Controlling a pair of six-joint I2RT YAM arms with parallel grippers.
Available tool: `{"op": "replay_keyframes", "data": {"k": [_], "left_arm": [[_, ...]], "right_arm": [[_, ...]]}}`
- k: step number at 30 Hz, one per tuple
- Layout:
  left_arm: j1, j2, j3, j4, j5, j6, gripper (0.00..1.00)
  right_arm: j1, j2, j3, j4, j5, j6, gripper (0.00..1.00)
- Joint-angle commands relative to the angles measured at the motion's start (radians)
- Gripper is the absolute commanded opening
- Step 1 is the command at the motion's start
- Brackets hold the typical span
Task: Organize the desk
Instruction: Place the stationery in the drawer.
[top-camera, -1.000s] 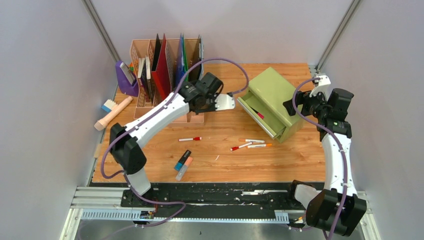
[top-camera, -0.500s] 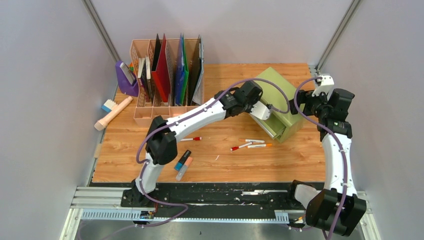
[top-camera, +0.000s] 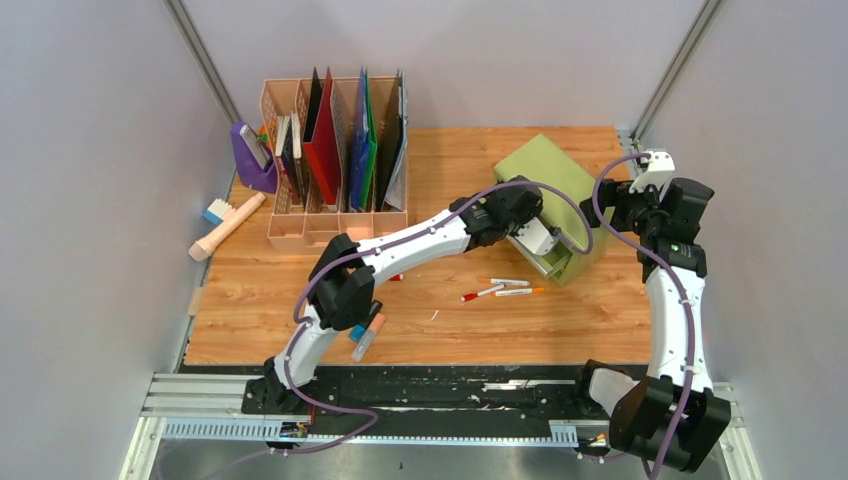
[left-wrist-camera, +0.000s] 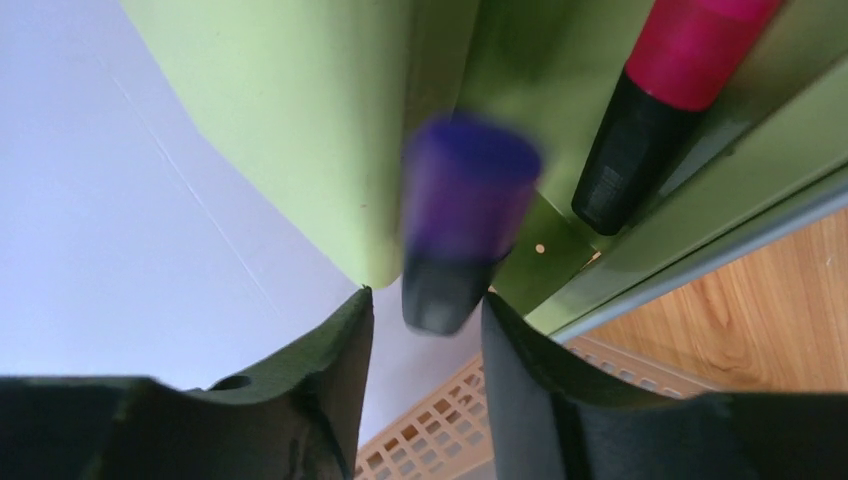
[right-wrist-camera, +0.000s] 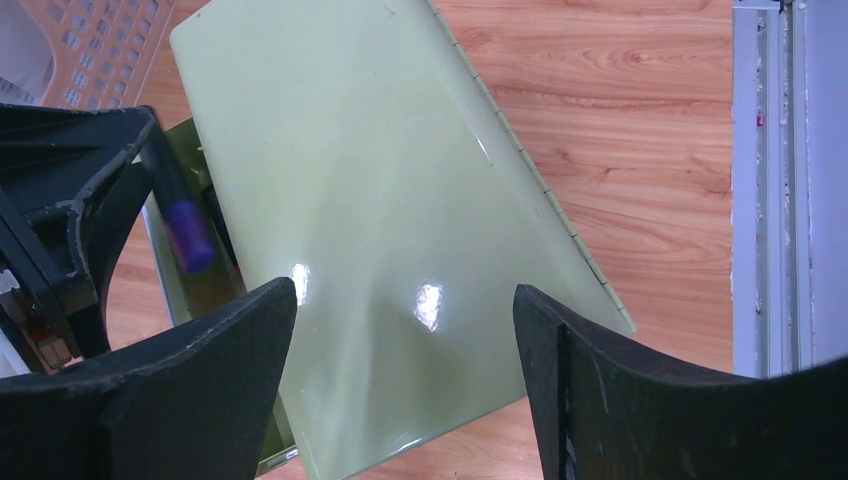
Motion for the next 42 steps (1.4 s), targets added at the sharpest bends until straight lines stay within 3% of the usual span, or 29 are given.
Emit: {"op": "replay_keyframes", "data": {"k": [1, 7, 15, 18, 23, 29, 34, 42], "left_arm": [[-0.006, -0.045, 0.034, 0.042, -0.013, -0.023, 0.59], [-0.007, -0.125, -0.015, 0.054, -0.015, -0.072, 0.8], [0.002, -0.282, -0.176, 0.039, -0.048, -0.151, 0.89], [0.02, -0.373, -0.244, -0.038, -0.036, -0.248, 0.93], [0.062, -0.502, -0.378, -0.27, 0.088, -0.5, 0.96], [0.105, -0.665, -0.597, -0.438, 0.267, -0.695, 0.98], [0.112, -0.779, -0.801, -0.484, 0.349, -0.763, 0.99], [0.142, -0.809, -1.009, -0.456, 0.397, -0.823, 0.99]], "right_arm": [[-0.007, -0.009, 0.014, 0.008, -0.011, 0.017, 0.8], [-0.006, -0.004, 0.014, 0.005, -0.018, 0.02, 0.8], [-0.009, -0.001, 0.013, 0.006, -0.035, 0.019, 0.8], [-0.009, -0.004, 0.013, 0.005, -0.059, 0.019, 0.8], [-0.009, -0.014, 0.01, 0.006, -0.096, 0.013, 0.8], [-0.009, -0.008, 0.008, 0.006, -0.109, 0.007, 0.8], [-0.008, 0.005, 0.008, 0.006, -0.119, 0.006, 0.8], [-0.007, 0.013, 0.005, 0.005, -0.133, 0.006, 0.8]]}}
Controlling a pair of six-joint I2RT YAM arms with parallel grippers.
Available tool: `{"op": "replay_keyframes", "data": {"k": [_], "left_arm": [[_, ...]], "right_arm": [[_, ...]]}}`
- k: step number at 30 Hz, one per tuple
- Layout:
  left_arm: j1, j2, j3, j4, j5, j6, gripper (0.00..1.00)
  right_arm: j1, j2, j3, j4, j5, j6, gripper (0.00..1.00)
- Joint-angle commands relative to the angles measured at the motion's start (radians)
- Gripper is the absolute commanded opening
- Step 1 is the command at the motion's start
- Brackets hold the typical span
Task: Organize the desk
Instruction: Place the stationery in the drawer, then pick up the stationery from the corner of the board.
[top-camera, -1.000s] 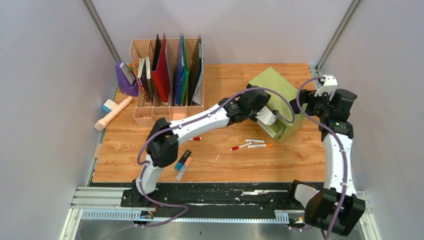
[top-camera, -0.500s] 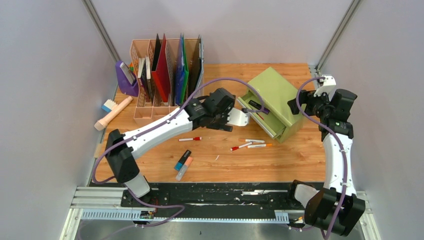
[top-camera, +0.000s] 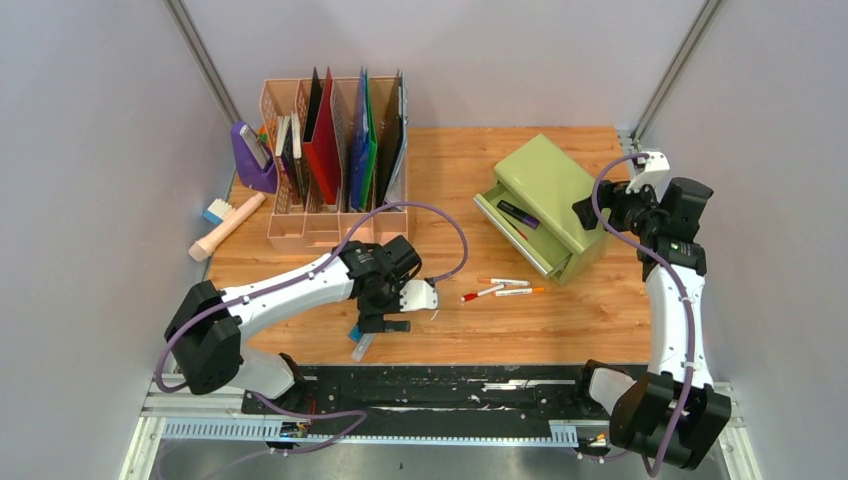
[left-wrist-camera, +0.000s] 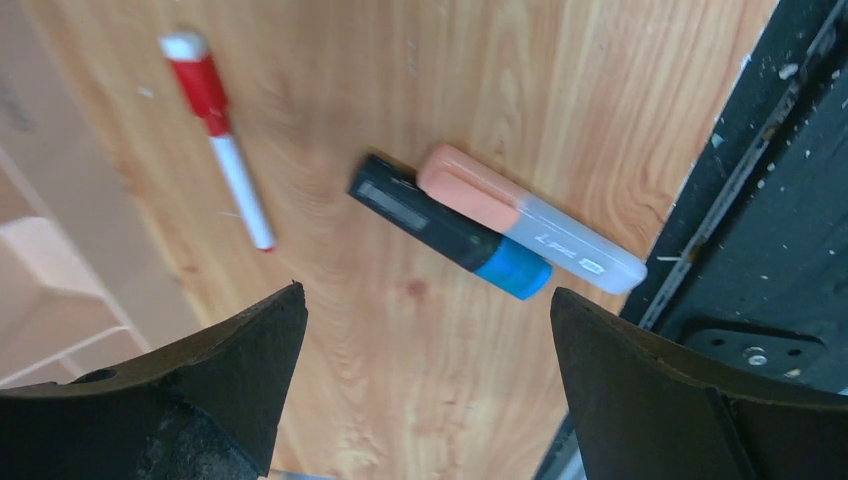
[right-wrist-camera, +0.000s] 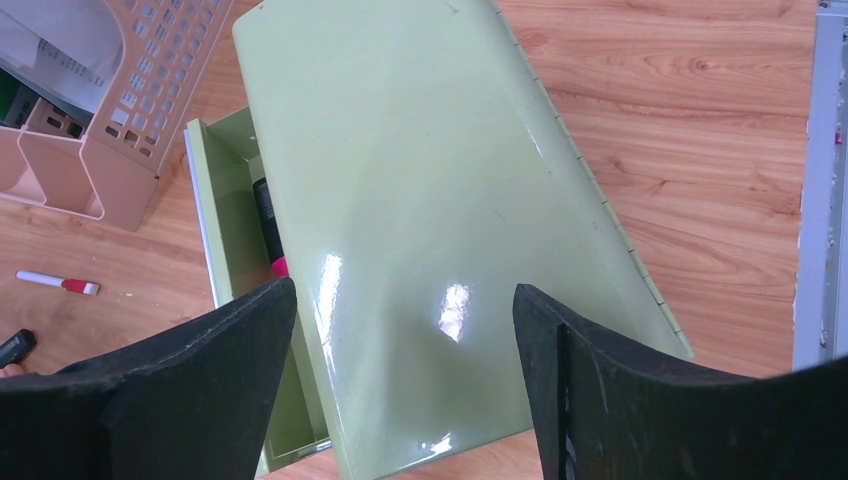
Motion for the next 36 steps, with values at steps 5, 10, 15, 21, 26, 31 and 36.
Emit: {"op": "replay_keyframes", "data": {"k": [5, 10, 15, 21, 26, 31, 36], "left_arm": [[0.04, 0.005, -0.122, 0.059, 0.059, -0.087, 0.97], [0.079, 0.032, -0.154, 0.096, 0.041, -0.085, 0.93], [0.107, 0.063, -0.184, 0.146, -0.015, -0.075, 0.9], [0.123, 0.092, -0.195, 0.181, -0.039, -0.077, 0.87], [0.127, 0.113, -0.204, 0.196, -0.041, -0.085, 0.84], [0.128, 0.125, -0.206, 0.205, -0.037, -0.095, 0.77], [0.129, 0.149, -0.218, 0.223, -0.043, -0.1, 0.7]], "right_arm": [[-0.003, 0.008, 0.004, 0.007, -0.036, 0.0, 0.8], [-0.003, 0.01, 0.002, 0.006, -0.041, 0.0, 0.8], [-0.003, 0.016, 0.002, 0.006, -0.046, -0.001, 0.8], [-0.003, 0.019, 0.002, 0.006, -0.05, -0.001, 0.8], [-0.003, 0.02, 0.002, 0.006, -0.053, -0.002, 0.8], [-0.003, 0.021, 0.002, 0.006, -0.056, -0.003, 0.8], [-0.003, 0.019, 0.0, 0.005, -0.061, -0.003, 0.8]]}}
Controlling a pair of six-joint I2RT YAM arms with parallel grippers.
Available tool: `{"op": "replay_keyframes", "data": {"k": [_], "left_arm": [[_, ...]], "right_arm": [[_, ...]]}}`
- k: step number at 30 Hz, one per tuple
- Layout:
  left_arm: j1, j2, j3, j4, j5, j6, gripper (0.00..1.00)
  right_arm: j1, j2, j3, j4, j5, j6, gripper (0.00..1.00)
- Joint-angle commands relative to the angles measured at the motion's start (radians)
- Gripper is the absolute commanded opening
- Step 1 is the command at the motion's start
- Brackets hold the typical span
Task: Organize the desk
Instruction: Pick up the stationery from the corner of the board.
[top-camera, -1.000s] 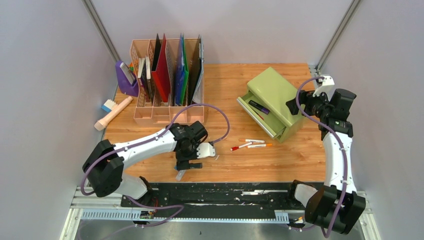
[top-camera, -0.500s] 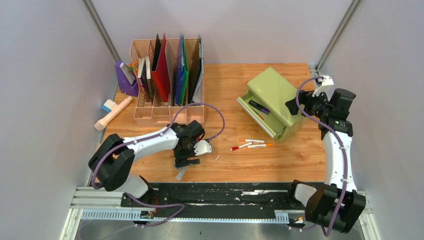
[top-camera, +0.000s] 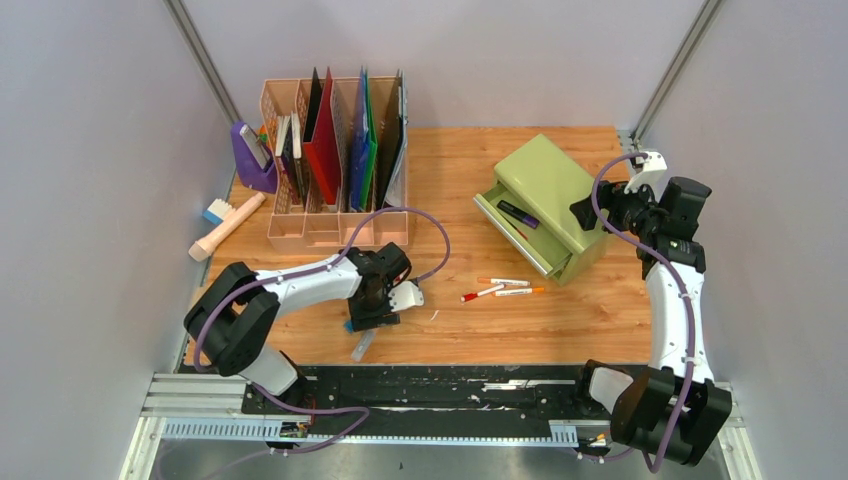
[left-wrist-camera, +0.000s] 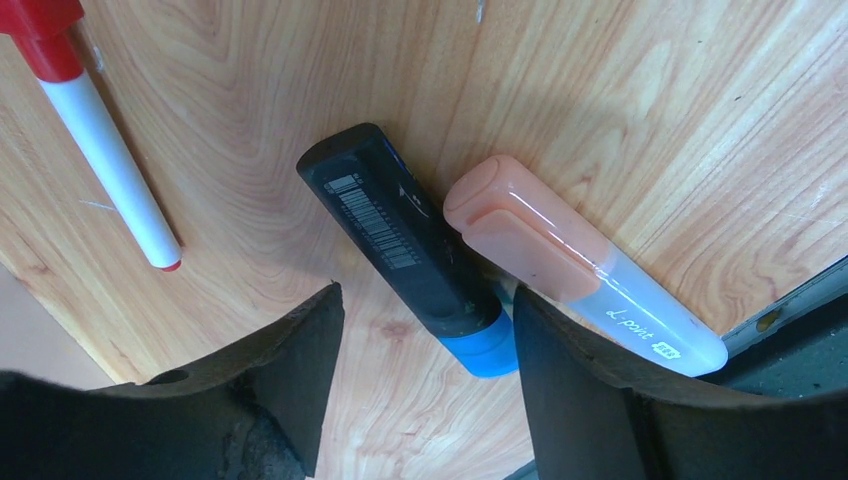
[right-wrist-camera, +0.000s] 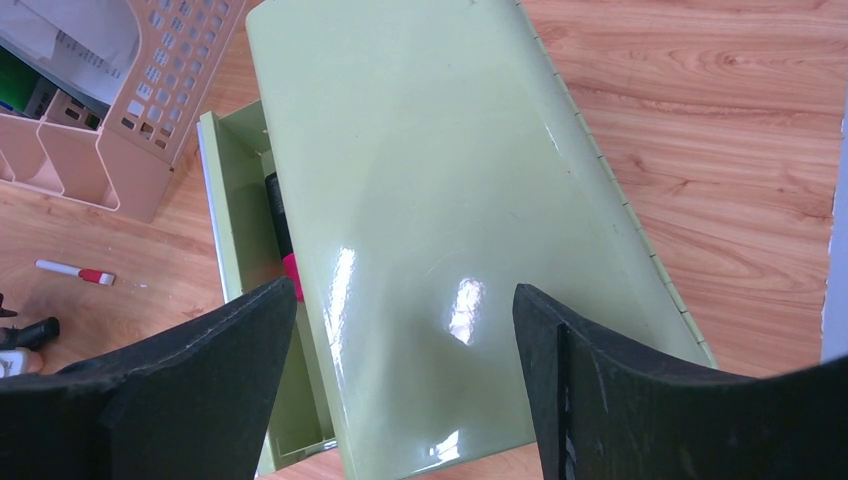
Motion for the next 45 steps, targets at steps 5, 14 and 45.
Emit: {"op": "replay_keyframes", "data": {"k": [5, 14, 45], "left_arm": [[0.017, 0.037, -0.024, 0.048, -0.02, -0.027, 0.6], [0.071, 0.032, -0.004, 0.034, -0.05, -0.036, 0.34], [-0.125, 0.228, 0.875, -0.102, -0.234, 0.42, 0.05]], "right_arm": [[-0.003, -0.001, 0.001, 0.006, -0.029, -0.003, 0.8], [-0.003, 0.002, 0.0, 0.006, -0.032, -0.003, 0.8], [-0.004, -0.04, 0.007, 0.003, -0.033, 0.0, 0.8]]}}
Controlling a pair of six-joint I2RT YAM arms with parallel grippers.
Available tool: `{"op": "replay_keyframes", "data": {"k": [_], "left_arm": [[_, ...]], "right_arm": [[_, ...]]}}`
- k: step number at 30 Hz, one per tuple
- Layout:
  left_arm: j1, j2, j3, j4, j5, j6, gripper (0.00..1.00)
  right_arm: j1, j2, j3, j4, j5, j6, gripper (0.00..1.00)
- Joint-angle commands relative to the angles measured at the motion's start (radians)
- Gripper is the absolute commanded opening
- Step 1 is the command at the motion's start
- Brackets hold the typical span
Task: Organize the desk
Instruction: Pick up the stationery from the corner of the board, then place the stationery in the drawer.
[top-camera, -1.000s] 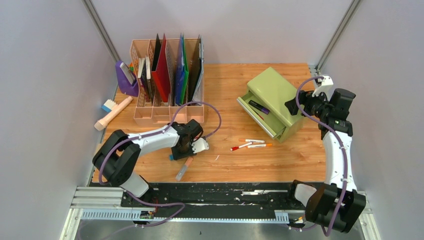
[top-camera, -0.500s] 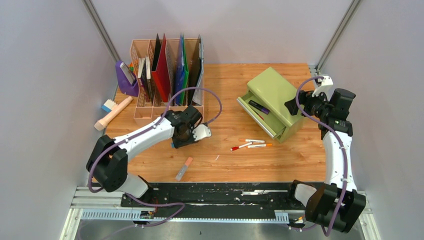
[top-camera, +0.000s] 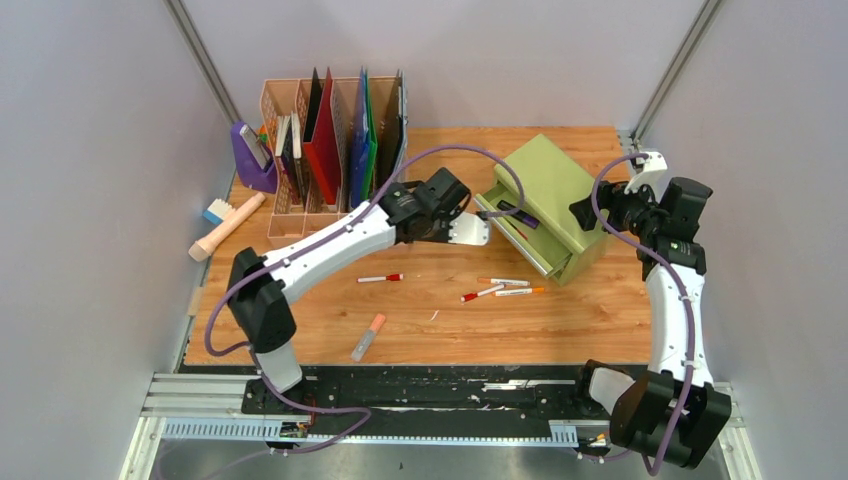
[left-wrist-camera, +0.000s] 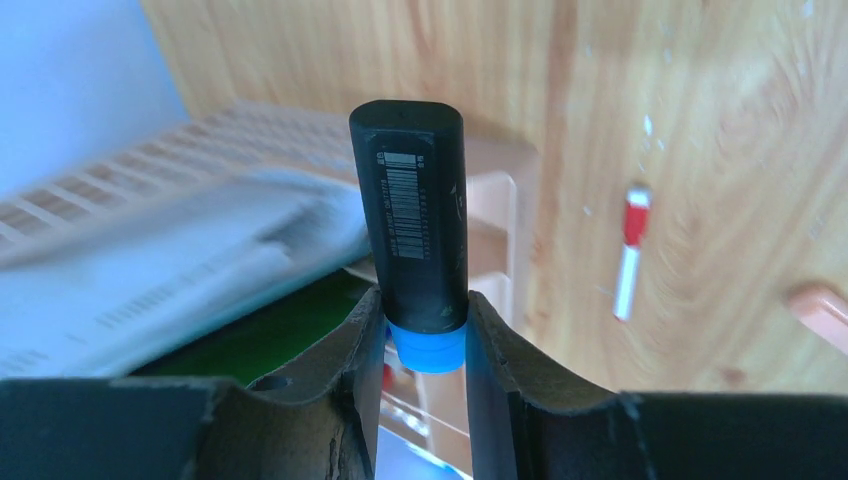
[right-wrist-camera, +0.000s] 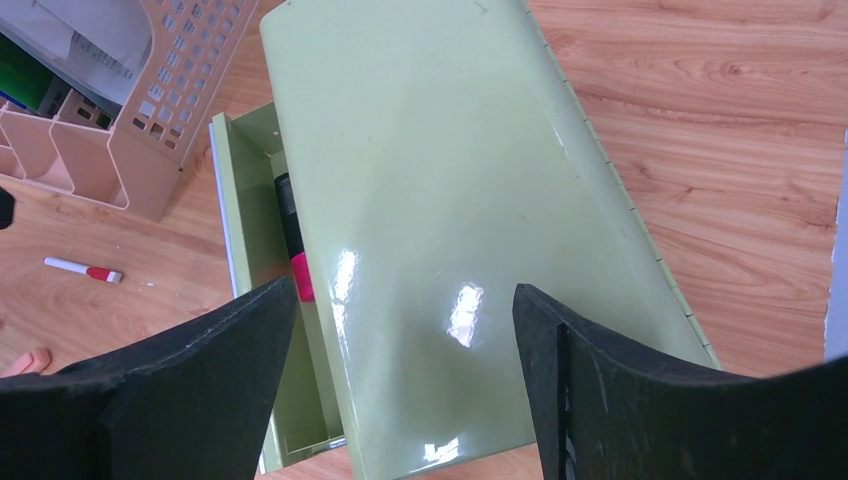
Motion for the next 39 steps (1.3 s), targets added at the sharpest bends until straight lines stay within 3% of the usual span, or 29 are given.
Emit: {"op": "replay_keyframes", "data": {"k": [1, 10, 17, 26, 33, 39], "left_arm": [[-0.049, 0.096, 0.159, 0.101, -0.051, 0.193, 0.04], [-0.121, 0.266, 0.308, 0.344, -0.018, 0.502, 0.02], [-0.147, 0.361, 0.373, 0.422, 0.009, 0.616, 0.05], [-0.162, 0.435, 0.414, 0.491, -0.005, 0.642, 0.41], [-0.161, 0.375, 0.372, 0.527, -0.037, 0.592, 0.77], [-0.161, 0.263, 0.254, 0.572, -0.081, 0.542, 0.88]], "right_arm": [[-0.004, -0.032, 0.008, 0.004, -0.018, 0.001, 0.8], [-0.005, -0.034, 0.011, 0.001, 0.017, 0.002, 0.8], [-0.007, -0.038, 0.012, -0.002, 0.025, -0.001, 0.8], [-0.014, -0.042, 0.011, -0.002, 0.02, -0.002, 0.8], [-0.018, -0.04, 0.01, -0.003, 0.011, 0.0, 0.8], [-0.019, -0.038, 0.01, -0.003, 0.008, 0.0, 0.8]]}}
